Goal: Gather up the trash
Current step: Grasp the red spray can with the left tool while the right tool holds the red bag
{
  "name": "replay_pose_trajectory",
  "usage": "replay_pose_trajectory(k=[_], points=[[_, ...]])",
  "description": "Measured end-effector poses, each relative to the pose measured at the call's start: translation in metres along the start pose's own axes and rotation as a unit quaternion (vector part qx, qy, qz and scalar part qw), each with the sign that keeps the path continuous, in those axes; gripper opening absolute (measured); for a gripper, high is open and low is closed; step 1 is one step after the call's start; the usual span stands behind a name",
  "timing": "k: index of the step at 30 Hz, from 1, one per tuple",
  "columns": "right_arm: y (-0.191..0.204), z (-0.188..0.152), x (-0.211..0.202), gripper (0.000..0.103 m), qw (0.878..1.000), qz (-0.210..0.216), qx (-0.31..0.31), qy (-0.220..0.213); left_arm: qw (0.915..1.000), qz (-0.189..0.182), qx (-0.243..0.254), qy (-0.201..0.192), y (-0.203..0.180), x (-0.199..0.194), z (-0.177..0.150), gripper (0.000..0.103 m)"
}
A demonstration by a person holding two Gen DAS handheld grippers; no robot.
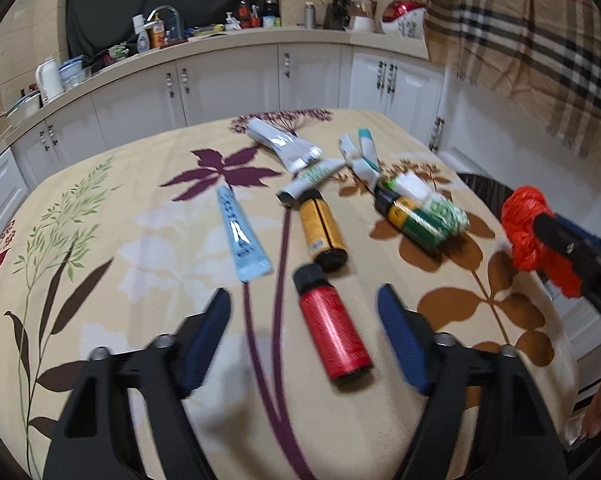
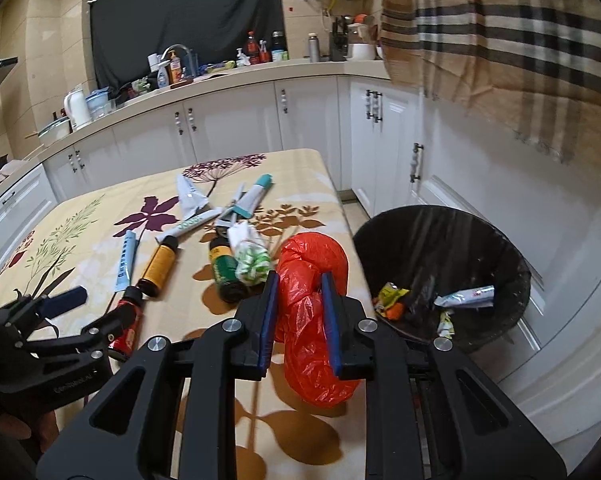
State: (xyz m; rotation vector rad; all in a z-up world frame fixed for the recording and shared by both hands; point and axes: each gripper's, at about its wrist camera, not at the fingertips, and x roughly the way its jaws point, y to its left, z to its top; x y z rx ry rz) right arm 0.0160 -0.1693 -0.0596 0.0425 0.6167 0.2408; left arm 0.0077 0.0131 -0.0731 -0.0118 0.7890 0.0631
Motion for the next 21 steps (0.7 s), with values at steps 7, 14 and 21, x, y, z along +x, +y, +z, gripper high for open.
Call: replay_pose_trajectory(k=[7, 14, 21], points=[[-0.009, -0.005, -0.003, 0.021, 1.000, 0.003, 0.008, 0.003, 0.9997, -0.002, 0.007, 0.024, -0.008, 0.012, -0.008, 0.025], [-0.007, -0.006, -0.002, 0.021, 1.000, 0.005, 0.007, 0.004, 1.0000, -0.003, 0.003, 0.006, -0.005, 0.002, -0.014, 0.025], [-0.003, -0.002, -0.009, 0.020, 1.000, 0.001, 0.002, -0.009, 0.9992, -0.003, 0.004, -0.039, -0.001, -0.023, -0.003, 0.025]])
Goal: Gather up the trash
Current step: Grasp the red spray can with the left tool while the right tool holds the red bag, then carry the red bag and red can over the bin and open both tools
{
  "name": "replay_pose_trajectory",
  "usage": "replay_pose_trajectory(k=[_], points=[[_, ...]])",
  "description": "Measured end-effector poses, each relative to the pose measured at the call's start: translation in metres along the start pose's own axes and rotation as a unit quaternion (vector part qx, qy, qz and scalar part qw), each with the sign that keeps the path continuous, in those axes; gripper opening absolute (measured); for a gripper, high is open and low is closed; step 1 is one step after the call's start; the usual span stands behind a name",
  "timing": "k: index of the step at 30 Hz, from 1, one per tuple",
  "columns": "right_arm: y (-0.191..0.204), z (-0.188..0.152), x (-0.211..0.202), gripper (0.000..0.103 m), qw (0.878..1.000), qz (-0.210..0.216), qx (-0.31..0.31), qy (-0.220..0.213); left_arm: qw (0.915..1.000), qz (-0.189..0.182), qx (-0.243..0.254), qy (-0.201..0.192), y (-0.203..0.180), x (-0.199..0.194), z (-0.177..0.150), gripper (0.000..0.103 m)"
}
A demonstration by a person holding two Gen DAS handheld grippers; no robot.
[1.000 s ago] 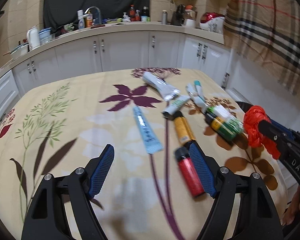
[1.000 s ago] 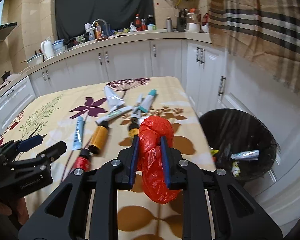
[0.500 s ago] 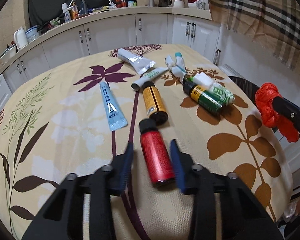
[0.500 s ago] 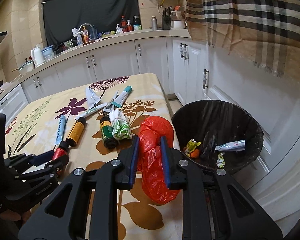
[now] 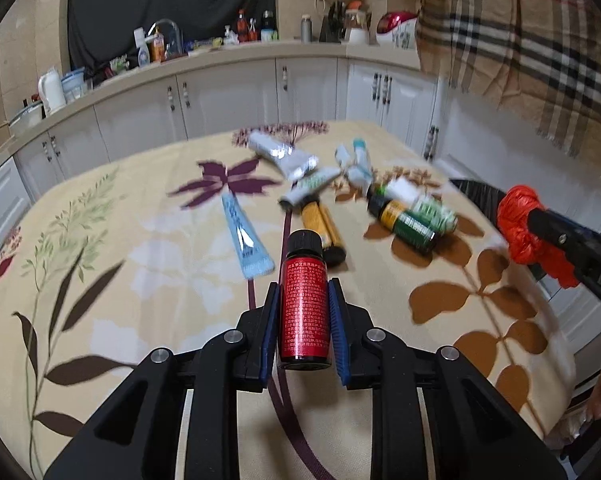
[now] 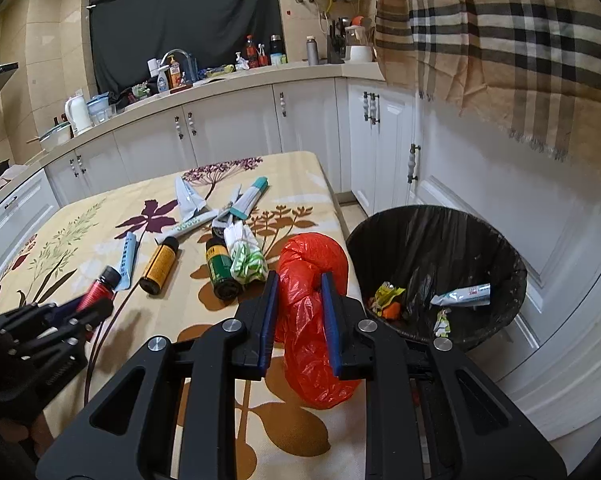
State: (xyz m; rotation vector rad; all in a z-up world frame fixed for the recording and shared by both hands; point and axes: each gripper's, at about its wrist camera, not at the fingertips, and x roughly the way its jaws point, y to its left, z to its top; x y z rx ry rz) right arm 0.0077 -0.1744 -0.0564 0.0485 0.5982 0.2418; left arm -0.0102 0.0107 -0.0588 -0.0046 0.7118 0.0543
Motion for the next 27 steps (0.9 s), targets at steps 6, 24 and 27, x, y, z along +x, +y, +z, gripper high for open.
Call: replay_pose_trajectory(k=[6, 24, 27], points=[[-0.005, 0.013, -0.008, 0.020, 1.000, -0.013, 0.000, -0.020, 0.9992, -0.017, 0.005, -0.036, -0.008, -0.011, 0.022, 0.025], [-0.064, 0.058, 0.008, 0.020, 0.991, -0.114, 0.012, -0.065, 0.9881, -0.100, 0.055, -0.103, -0.084, 0.015, 0.095, 0.025], [-0.073, 0.060, 0.015, 0.020, 0.990, -0.128, 0.013, -0.065, 0.9874, -0.105, 0.061, -0.101, -0.096, 0.026, 0.102, 0.025]])
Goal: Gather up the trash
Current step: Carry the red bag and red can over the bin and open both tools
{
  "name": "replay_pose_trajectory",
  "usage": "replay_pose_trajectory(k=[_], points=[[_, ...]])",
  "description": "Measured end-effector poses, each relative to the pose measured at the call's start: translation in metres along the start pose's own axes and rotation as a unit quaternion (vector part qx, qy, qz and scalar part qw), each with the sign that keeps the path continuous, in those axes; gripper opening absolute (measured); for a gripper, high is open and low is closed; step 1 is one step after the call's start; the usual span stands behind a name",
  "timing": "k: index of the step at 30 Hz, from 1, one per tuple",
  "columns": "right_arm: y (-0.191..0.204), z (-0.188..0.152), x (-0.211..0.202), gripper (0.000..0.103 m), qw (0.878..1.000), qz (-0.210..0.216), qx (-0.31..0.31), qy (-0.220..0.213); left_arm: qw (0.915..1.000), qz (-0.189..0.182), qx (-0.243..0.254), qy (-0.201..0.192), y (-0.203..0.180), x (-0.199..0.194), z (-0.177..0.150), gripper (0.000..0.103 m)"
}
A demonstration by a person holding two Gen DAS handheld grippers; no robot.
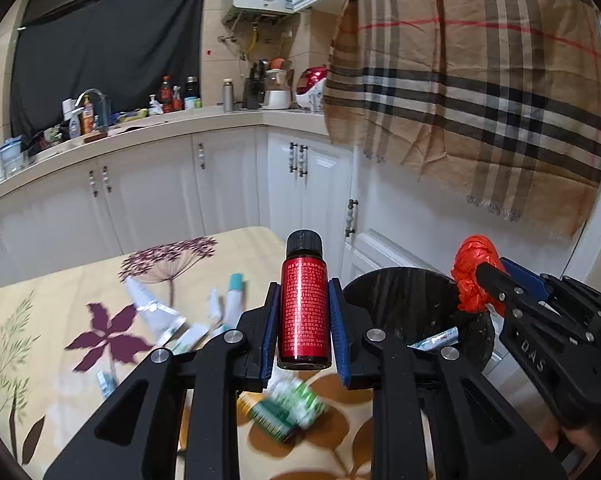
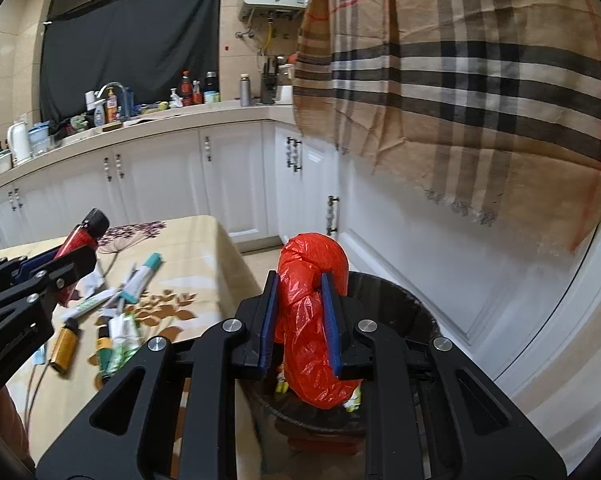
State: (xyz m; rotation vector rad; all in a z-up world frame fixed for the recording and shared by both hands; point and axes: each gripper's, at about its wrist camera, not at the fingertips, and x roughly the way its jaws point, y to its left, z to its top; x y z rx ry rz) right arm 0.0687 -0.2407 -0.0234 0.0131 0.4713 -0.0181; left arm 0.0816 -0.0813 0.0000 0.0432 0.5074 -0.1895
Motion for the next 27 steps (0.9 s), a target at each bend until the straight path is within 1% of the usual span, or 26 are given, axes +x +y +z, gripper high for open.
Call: replay_pose_trajectory(k=[9, 27], points=[[-0.021, -0.001, 0.029, 0.020, 1.000, -0.022, 0.016, 0.009, 0.9995, -0.018, 0.022, 0.017, -0.028, 0.046, 0.010, 0.025], [-0.053, -0.010, 0.083, 0.021, 0.997, -0.053, 0.046, 0.031, 0.9964, -0.026, 0.053, 0.060, -0.062, 0.117, 0.014, 0.025]])
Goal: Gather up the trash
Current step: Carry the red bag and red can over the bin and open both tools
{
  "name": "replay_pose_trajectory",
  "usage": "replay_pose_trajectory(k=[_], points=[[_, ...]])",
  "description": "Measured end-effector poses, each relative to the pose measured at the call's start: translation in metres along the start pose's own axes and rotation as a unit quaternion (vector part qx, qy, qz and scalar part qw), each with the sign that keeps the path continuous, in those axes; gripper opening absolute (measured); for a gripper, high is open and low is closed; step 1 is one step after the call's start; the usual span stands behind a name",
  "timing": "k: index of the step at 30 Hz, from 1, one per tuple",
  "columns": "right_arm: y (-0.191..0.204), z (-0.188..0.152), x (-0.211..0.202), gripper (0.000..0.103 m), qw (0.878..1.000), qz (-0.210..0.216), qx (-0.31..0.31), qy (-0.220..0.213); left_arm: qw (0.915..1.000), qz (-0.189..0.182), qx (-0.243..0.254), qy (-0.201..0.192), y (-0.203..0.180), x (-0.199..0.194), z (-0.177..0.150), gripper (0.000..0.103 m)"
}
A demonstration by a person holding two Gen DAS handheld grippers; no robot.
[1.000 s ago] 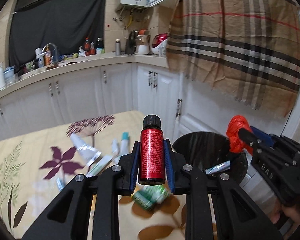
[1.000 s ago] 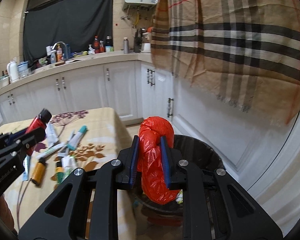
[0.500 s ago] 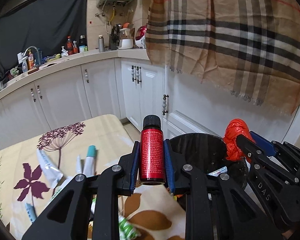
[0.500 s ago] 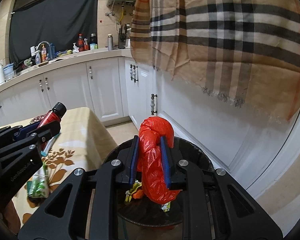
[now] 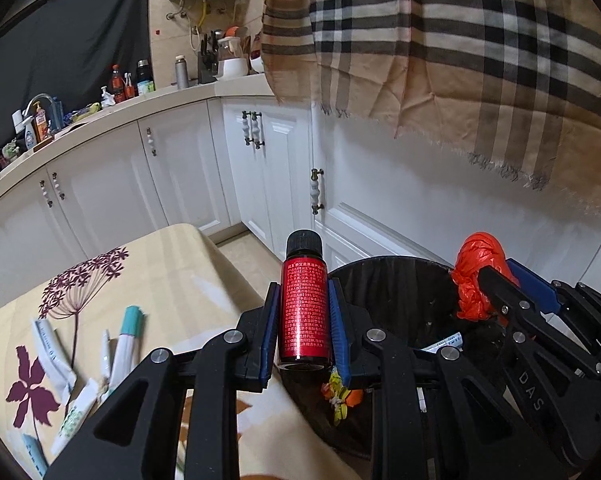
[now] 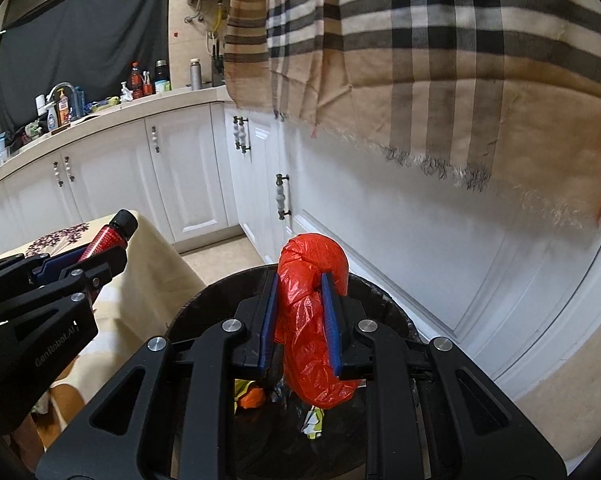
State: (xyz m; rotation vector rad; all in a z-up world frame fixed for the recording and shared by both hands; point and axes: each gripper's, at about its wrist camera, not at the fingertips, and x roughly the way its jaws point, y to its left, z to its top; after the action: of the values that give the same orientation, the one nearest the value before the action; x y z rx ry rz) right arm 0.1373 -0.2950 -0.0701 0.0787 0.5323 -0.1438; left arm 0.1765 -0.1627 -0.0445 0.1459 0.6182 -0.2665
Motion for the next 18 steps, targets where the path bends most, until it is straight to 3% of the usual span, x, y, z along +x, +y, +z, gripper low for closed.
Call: replay_pose_trajectory(k=[4, 11, 18], points=[[-0.005, 0.000, 0.009, 0.024, 1.000, -0.008, 0.006, 0.000, 0.9999, -0.001, 0.004, 0.010, -0.003, 0.010, 0.003, 0.026], [-0.011, 0.001, 0.005, 0.027, 1.000, -0.017, 0.012, -0.006, 1.0000, -0.001, -0.005, 0.006, -0.001, 0.007, 0.005, 0.044], [-0.006, 0.001, -0.009, 0.027, 1.000, -0.010, 0.008, -0.005, 0.9999, 0.000, -0.014, -0.003, 0.010, -0.012, 0.003, 0.050]])
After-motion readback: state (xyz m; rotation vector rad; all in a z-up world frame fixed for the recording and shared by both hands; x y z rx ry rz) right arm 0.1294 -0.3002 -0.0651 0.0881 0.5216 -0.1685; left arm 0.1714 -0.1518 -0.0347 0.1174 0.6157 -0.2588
